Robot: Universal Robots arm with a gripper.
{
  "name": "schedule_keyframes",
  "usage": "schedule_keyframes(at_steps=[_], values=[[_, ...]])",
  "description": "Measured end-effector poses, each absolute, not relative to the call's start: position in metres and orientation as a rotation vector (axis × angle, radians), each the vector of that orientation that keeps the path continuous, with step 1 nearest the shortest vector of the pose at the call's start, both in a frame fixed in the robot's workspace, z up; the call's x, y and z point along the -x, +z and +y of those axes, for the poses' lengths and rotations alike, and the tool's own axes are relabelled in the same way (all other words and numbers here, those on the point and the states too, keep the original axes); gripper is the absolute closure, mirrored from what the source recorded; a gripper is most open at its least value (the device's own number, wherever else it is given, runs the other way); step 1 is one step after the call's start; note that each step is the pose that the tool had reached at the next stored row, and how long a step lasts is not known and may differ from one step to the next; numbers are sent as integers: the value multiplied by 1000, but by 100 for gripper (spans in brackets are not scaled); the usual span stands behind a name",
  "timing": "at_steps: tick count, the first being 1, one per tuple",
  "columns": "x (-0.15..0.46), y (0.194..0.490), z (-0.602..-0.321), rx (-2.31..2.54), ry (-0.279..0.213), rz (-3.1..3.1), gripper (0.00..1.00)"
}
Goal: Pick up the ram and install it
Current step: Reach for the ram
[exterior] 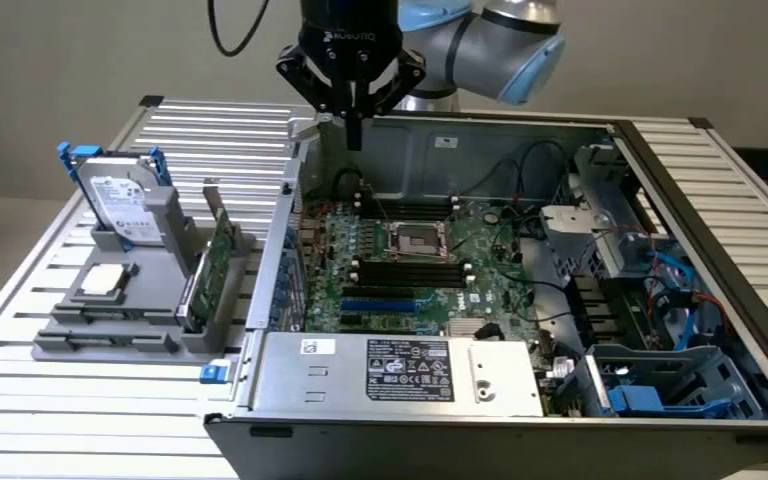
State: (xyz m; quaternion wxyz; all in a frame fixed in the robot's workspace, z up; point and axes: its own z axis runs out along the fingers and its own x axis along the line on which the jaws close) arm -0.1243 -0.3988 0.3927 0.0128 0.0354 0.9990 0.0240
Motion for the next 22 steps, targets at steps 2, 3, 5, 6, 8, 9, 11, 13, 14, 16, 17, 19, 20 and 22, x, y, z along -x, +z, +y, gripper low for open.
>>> schedule_keyframes(at_steps=[2, 3, 5, 6, 8, 9, 11, 13, 14, 16, 17, 19, 20, 22], values=[[133, 393, -399, -110, 75, 3115, 89], [138, 392, -399, -111, 75, 3117, 89], [147, 392, -399, -110, 75, 3119, 89], [151, 392, -399, -111, 75, 3120, 89], [160, 392, -399, -111, 75, 3123, 89], [165, 392, -399, -111, 75, 3124, 89], [174, 392, -399, -111, 75, 3127, 89], [183, 391, -399, -111, 75, 3130, 89], [187, 391, -399, -111, 75, 3131, 89], [196, 390, -399, -112, 74, 3135, 89], [201, 390, -399, -112, 74, 3138, 89], [210, 389, -399, -112, 74, 3143, 89], [214, 388, -399, -112, 74, 3145, 89], [222, 387, -399, -113, 73, 3149, 89]])
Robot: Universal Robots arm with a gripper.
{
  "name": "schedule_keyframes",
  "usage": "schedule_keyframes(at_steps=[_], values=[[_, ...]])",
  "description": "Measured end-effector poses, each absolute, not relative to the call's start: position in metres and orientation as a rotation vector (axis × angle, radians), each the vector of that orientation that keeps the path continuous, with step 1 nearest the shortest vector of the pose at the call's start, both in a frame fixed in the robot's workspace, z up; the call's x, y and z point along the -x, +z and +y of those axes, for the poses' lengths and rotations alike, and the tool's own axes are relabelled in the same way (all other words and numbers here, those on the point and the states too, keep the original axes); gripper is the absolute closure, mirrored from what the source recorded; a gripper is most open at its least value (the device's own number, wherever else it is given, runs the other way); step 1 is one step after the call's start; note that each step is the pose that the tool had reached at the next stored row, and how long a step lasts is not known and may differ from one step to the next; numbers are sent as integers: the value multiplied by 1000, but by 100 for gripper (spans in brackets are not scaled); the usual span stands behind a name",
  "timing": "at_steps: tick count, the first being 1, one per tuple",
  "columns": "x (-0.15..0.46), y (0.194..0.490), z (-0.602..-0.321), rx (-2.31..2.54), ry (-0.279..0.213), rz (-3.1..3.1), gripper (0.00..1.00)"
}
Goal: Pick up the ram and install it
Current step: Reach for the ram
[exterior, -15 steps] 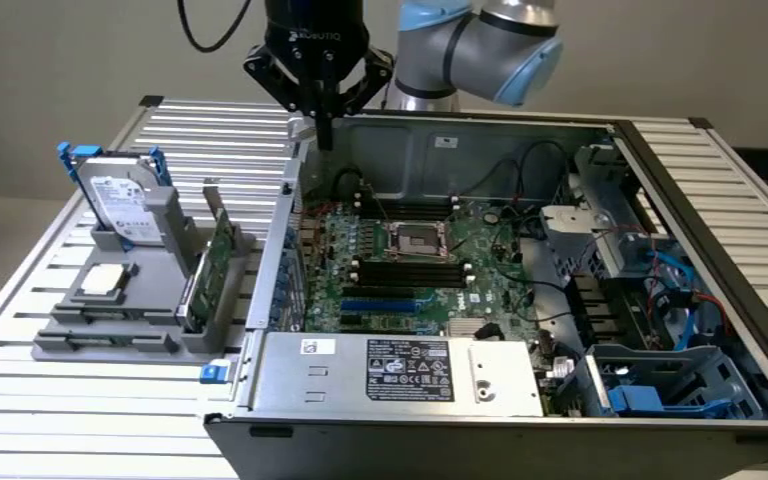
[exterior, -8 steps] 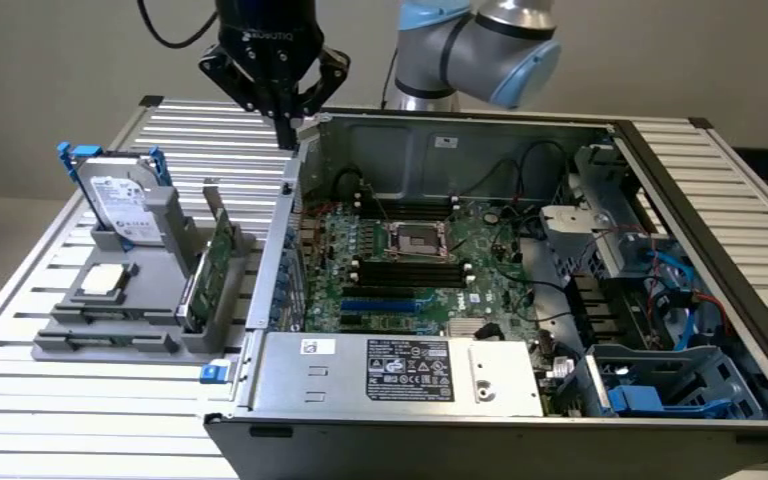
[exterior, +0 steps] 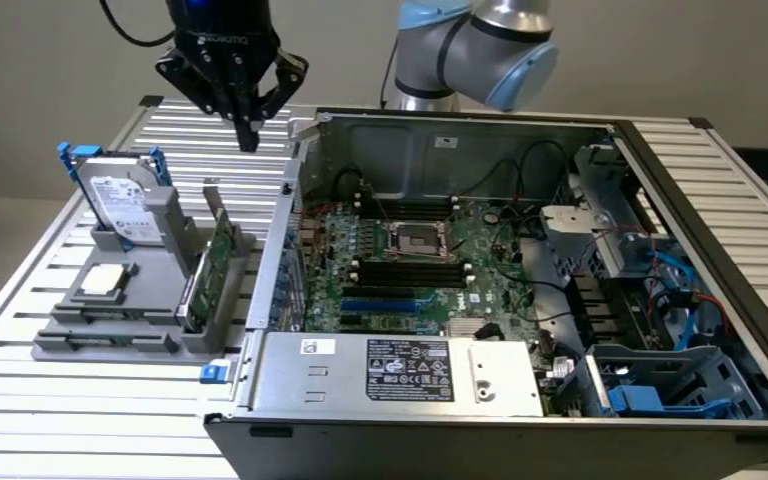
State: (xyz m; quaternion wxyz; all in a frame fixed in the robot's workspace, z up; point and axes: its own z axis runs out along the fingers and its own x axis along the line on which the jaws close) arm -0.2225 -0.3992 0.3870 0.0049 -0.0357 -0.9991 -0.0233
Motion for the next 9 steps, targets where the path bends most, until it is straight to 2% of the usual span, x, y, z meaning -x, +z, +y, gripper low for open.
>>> schedule_keyframes(at_steps=[9], values=[[260, 381, -401, 112, -68, -3120, 89]])
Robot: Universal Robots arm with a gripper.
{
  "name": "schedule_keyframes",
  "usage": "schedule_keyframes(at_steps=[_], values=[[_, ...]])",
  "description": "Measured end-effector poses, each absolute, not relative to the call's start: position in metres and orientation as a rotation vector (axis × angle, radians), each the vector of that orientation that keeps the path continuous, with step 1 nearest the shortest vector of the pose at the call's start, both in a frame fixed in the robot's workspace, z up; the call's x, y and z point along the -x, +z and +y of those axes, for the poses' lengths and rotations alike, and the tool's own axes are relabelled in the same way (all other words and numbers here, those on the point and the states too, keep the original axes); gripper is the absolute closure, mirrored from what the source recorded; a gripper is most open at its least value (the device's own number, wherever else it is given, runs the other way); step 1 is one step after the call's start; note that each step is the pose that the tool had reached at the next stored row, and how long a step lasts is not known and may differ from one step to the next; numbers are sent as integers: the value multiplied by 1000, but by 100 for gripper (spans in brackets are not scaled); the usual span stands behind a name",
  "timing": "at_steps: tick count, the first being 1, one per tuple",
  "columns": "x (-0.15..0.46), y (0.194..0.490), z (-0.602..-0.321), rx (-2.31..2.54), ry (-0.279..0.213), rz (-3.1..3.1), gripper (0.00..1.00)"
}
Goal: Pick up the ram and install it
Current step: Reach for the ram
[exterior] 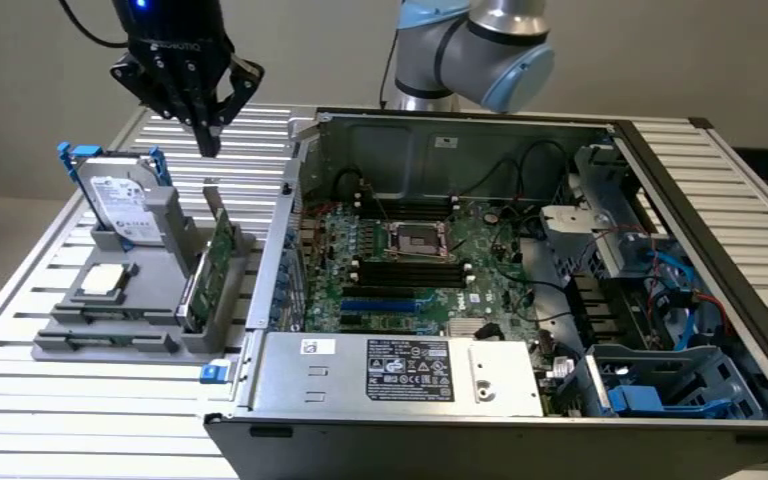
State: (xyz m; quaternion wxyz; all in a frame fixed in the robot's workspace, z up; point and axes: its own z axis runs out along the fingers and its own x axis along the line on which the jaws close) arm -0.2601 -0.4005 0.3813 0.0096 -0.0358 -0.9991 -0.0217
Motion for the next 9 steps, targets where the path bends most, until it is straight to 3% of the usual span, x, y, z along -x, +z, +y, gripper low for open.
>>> schedule_keyframes(at_steps=[9], values=[[279, 374, -405, 112, -65, -3105, 89]])
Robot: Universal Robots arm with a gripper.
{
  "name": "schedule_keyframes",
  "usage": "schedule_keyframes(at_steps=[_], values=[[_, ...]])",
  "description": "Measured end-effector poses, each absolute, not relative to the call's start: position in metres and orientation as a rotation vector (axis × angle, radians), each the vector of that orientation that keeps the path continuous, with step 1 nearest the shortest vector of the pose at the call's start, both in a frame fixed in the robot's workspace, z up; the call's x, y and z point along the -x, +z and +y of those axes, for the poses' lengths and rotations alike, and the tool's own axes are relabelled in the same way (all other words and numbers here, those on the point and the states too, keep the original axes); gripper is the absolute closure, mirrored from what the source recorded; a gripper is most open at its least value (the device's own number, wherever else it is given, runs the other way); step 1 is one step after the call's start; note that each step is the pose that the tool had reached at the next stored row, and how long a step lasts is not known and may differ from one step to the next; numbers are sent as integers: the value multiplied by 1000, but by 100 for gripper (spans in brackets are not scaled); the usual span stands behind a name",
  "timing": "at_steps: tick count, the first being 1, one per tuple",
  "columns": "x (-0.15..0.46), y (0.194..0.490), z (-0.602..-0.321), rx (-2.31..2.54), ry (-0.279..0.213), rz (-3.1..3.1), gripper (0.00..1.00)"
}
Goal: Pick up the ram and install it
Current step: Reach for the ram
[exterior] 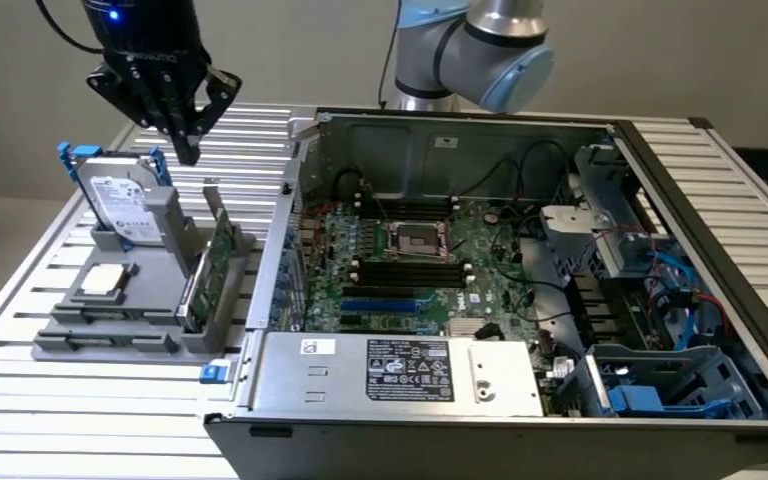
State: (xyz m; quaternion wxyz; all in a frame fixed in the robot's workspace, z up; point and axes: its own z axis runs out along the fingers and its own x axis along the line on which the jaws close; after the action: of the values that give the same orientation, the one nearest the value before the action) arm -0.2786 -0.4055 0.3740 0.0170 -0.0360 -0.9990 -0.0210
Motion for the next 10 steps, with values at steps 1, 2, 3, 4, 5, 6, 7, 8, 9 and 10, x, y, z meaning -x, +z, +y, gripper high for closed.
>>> schedule_keyframes(at_steps=[1, 2, 3, 4, 5, 6, 7, 8, 9, 10], values=[[281, 373, -406, 112, -65, -3104, 89], [283, 372, -407, 112, -65, -3102, 89], [285, 370, -408, 112, -65, -3101, 89], [286, 369, -409, 112, -65, -3101, 89], [287, 369, -410, 111, -65, -3100, 89], [288, 368, -412, 111, -65, -3100, 89], [290, 368, -413, 111, -65, -3100, 89], [292, 368, -415, 111, -65, -3100, 89], [295, 368, -417, 111, -65, -3100, 89], [298, 368, -419, 110, -65, -3100, 89]])
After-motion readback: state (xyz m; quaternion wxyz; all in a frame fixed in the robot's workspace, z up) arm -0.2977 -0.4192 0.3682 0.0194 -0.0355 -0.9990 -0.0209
